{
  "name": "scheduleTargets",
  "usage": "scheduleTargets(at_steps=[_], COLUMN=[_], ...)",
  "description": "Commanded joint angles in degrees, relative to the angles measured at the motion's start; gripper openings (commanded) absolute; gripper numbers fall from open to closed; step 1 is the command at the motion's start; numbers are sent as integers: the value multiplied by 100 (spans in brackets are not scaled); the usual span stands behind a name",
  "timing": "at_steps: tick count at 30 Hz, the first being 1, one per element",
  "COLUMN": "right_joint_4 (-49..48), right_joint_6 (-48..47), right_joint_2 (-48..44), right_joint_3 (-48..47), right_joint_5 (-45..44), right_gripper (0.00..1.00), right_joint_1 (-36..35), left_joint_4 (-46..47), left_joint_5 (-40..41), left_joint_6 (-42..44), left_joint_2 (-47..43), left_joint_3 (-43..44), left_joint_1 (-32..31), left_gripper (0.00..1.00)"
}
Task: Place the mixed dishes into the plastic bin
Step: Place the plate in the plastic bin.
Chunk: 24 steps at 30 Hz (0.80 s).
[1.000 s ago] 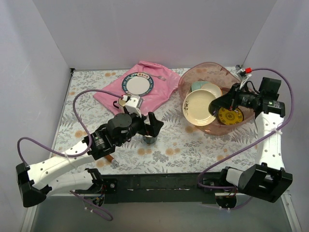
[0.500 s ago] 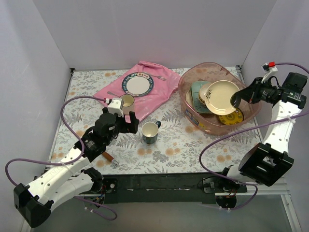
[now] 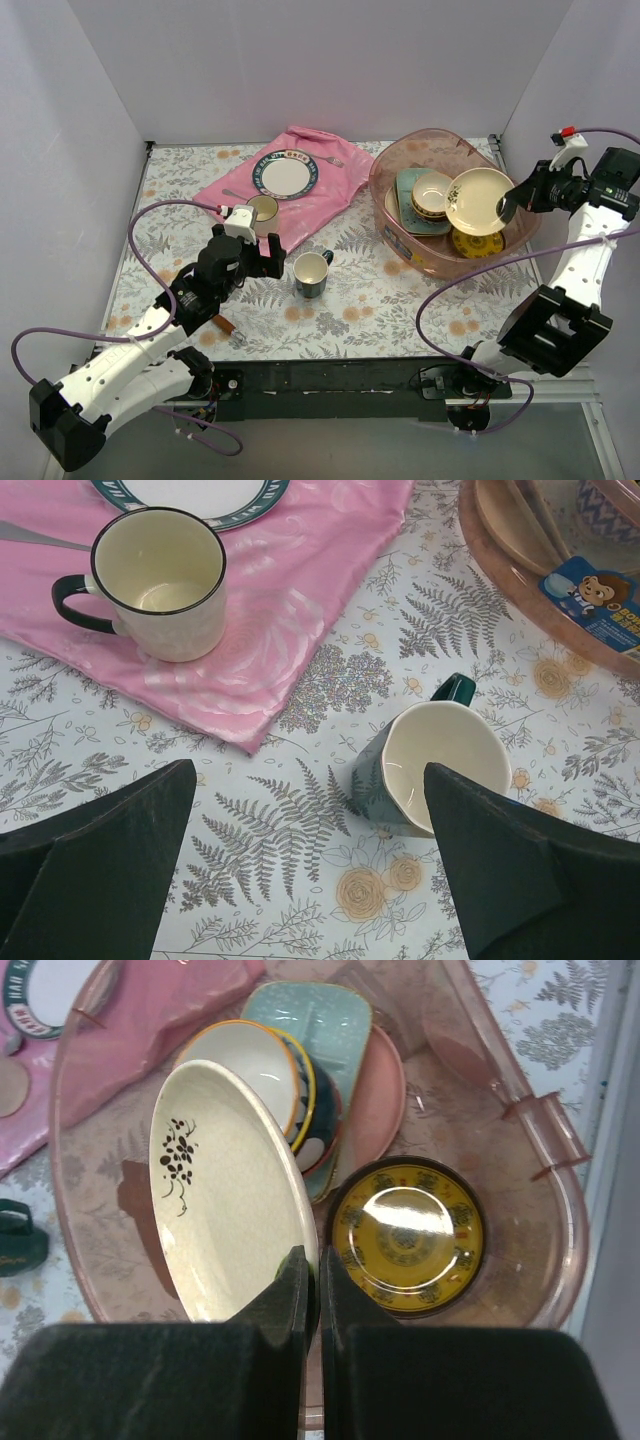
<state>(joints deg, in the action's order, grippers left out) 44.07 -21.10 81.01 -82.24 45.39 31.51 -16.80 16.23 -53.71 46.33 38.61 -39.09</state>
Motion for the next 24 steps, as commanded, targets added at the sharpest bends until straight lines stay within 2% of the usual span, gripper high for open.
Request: scheduleTargets(at_steps=[1, 16, 24], right_joint_4=[-513, -875, -953], right_joint_6=[132, -60, -307], right_joint_2=[99, 635, 1013], right_joint_3=[-258, -187, -91], right_joint_5=[-644, -1796, -2340], right_gripper=[1, 1, 1], right_joint_1=[31, -4, -408], left_joint_4=[-96, -96, -104], left_joint_5=[144, 249, 284], left_joint_6=[107, 124, 124], left_joint_2=[-97, -308, -308], left_joint_3=[41, -29, -29], left_joint_1=[33, 33, 33], left_gripper=[98, 98, 98])
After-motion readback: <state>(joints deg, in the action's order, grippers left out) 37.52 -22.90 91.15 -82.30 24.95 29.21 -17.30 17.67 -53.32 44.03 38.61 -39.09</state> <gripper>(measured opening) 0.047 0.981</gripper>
